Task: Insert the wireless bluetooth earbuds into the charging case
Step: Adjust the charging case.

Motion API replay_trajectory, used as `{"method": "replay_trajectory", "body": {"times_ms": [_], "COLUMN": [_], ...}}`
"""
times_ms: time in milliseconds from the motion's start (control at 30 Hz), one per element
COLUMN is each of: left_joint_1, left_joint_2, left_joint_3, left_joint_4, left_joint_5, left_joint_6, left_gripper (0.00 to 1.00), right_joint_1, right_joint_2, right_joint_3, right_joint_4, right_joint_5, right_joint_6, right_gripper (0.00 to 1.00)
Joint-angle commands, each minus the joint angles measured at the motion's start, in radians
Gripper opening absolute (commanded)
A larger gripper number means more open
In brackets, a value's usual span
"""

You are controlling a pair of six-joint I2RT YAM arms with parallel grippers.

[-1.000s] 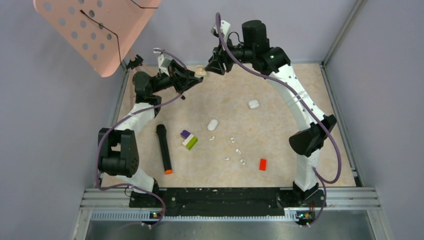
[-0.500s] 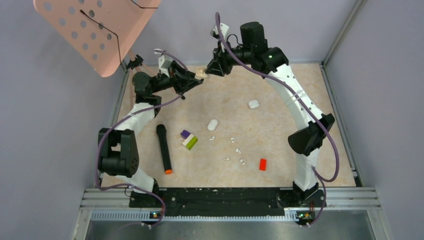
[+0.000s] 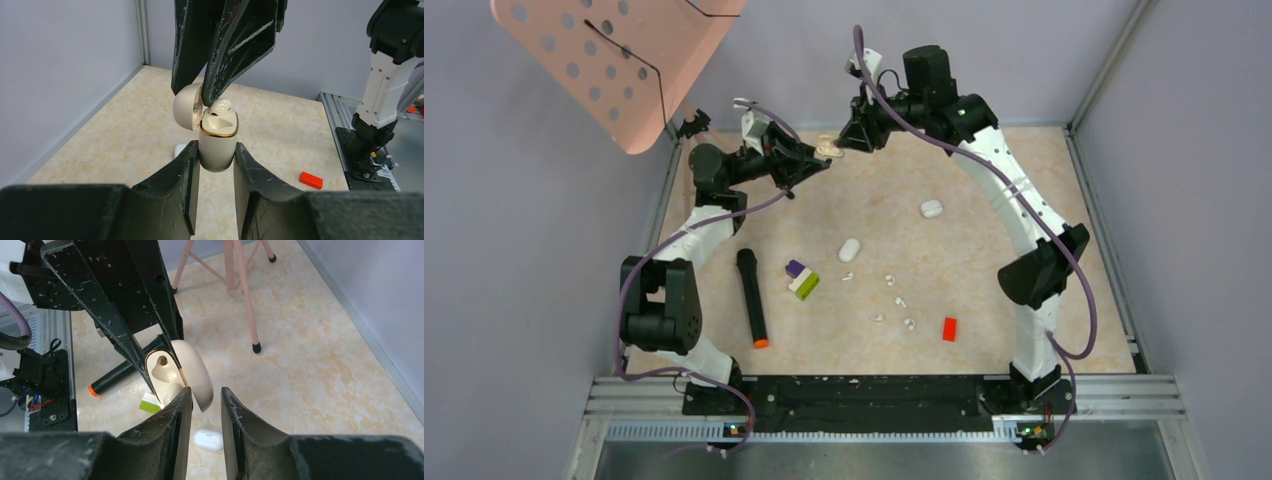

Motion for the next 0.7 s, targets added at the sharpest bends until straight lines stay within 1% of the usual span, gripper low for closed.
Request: {"method": "replay_trajectory", "body": {"times_ms": [0, 67, 133, 200, 233, 267, 300, 333, 400, 467, 567, 667], "left_joint_1": [-0.005, -0.007, -0.008, -0.008, -0.008, -0.008, -0.008, -0.008, -0.008, -0.008, -0.008, -0.008], "left_joint_2": [-0.022, -0.02, -0.019, -0.016, -0.017, -0.016, -0.017, -0.016, -0.014, -0.01, -0.005, -0.001], "left_joint_3": [0.021, 0.022, 0.023, 0.025, 0.025, 0.023, 0.023, 0.022, 0.018, 0.007, 0.001, 0.001], "left_joint_4": [0.066, 0.065, 0.063, 0.054, 0.047, 0.038, 0.022, 0.005, -0.016, -0.031, -0.034, -0.031], "left_joint_5": [-0.016, -0.017, -0.021, -0.031, -0.039, -0.051, -0.069, -0.095, -0.131, -0.146, -0.145, -0.126], "left_joint_6": [0.017, 0.017, 0.016, 0.019, 0.021, 0.024, 0.03, 0.031, 0.035, 0.043, 0.04, 0.035], "left_gripper": [0.0, 0.0, 0.0, 0.0, 0.0, 0.0, 0.0, 0.04, 0.2, 0.31, 0.4, 0.43], "right_joint_1": [0.002, 0.002, 0.003, 0.002, 0.002, 0.002, 0.002, 0.003, 0.008, 0.018, 0.032, 0.036], "right_joint_2": [0.012, 0.012, 0.015, 0.017, 0.016, 0.014, 0.012, 0.009, -0.004, -0.018, -0.037, -0.041], "right_joint_3": [0.008, 0.007, 0.011, 0.015, 0.017, 0.018, 0.019, 0.018, 0.015, 0.007, -0.007, -0.009], "right_joint_4": [-0.012, -0.012, -0.012, -0.012, -0.012, -0.012, -0.012, -0.012, -0.01, -0.01, -0.008, -0.01], "right_joint_5": [-0.023, -0.027, -0.033, -0.043, -0.047, -0.049, -0.05, -0.048, -0.03, 0.008, 0.067, 0.095], "right_joint_6": [0.005, 0.004, 0.0, -0.007, -0.014, -0.022, -0.031, -0.044, -0.087, -0.152, -0.226, -0.248], "right_gripper": [0.29, 0.28, 0.24, 0.17, 0.11, 0.0, 0.0, 0.0, 0.0, 0.0, 0.0, 0.0]}}
